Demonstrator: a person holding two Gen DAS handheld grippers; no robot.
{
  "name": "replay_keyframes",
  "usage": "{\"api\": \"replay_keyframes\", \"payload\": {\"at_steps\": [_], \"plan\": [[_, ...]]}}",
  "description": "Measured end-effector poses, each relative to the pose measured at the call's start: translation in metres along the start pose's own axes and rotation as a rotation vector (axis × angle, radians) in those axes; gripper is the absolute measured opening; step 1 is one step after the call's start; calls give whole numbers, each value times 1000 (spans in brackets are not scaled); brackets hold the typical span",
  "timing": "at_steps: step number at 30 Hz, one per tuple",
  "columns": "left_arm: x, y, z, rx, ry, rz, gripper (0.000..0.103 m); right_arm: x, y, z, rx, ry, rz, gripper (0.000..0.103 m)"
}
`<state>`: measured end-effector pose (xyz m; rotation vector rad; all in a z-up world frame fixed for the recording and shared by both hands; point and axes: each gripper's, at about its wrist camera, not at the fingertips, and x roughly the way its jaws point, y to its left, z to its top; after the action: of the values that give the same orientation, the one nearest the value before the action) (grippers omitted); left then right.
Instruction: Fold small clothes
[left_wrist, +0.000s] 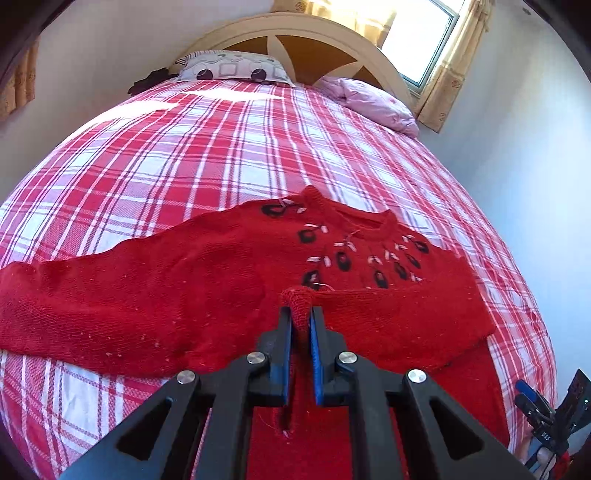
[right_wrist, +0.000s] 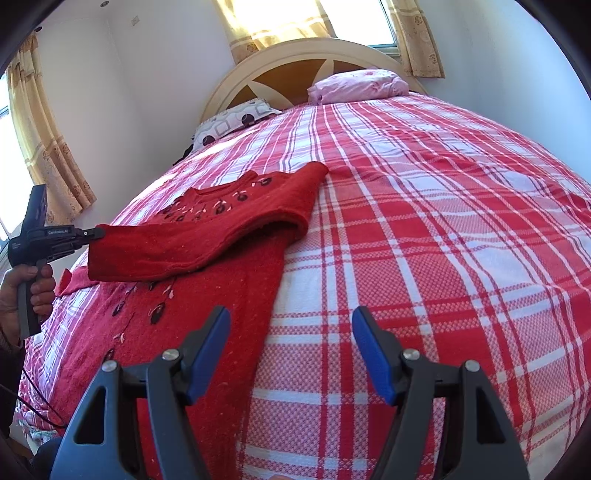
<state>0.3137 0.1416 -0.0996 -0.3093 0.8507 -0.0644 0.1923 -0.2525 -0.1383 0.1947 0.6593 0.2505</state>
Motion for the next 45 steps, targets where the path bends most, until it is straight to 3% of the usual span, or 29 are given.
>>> {"api": "replay_keyframes", "payload": {"at_steps": [8,16,23,29,36,40,45], "plan": [[15,32,2,-61,9,43,9,1,3,-3,-14,1,1,72],[32,33,-8,-63,43,48,9,3,6,0,-24,10,-5,72],[28,29,-12,7,15,57,9,14,50,57,-205,4,25,72],[30,35,-13,5,13,52,9,71,63,93,-238,61,35,76],[44,36,-16,11,49,33,9,131,59,72,-271,244,-22,76],[36,39,-17,-10,51,25,11,128,60,73,-280,256,-46,76],[1,32,-25,36,-35,55,21,111,77,81,-320,230,-61,76]]}}
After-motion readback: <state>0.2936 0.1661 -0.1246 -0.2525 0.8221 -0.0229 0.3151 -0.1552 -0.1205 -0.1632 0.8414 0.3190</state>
